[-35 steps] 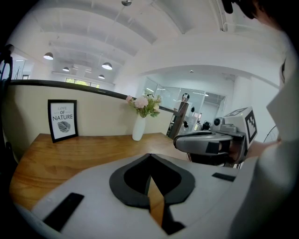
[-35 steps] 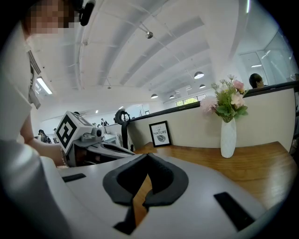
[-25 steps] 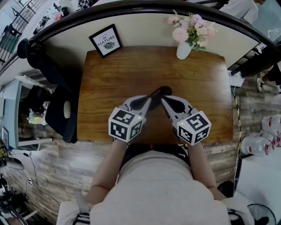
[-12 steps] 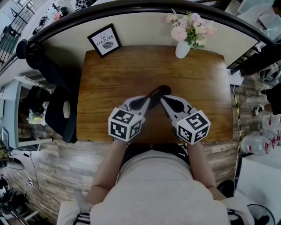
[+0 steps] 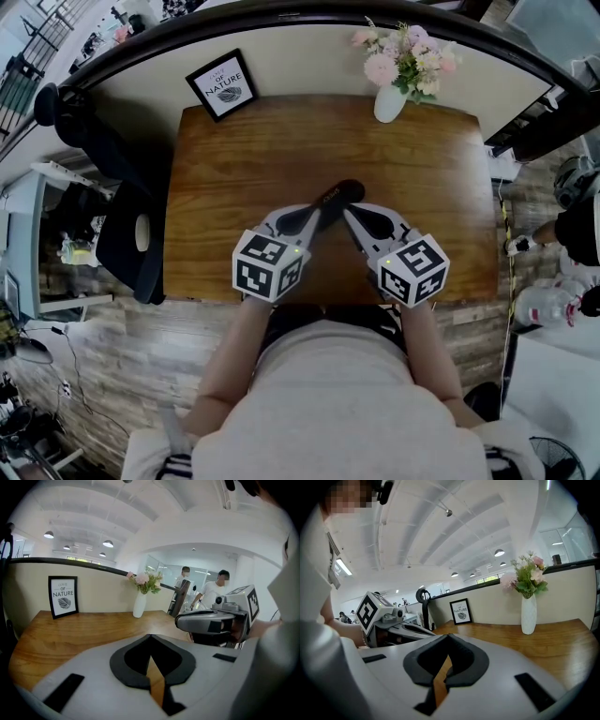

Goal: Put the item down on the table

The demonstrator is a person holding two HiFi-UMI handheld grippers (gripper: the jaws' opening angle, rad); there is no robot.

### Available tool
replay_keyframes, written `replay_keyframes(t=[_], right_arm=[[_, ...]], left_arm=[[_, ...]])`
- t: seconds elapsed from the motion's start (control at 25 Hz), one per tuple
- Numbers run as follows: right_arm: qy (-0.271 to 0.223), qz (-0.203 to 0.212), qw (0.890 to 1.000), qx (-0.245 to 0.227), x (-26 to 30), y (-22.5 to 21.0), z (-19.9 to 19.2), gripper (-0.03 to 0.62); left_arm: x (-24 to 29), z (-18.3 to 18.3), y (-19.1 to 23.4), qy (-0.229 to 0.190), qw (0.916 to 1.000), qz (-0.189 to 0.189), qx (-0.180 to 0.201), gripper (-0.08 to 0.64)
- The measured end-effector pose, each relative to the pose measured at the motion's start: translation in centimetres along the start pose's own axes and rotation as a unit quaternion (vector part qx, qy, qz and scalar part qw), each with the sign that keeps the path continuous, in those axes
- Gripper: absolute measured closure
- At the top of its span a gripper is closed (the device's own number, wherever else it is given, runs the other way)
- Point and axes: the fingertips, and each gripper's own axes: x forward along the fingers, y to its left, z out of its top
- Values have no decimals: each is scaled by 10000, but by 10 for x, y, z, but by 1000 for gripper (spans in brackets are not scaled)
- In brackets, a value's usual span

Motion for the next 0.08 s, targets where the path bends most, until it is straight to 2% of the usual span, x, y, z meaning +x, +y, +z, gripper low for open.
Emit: replay_keyframes(t=[0.08], right_arm=[[11, 14, 10000, -22, -1, 1, -1, 583]], left_arm=[[0, -1, -1, 7, 10000, -11, 10, 549]])
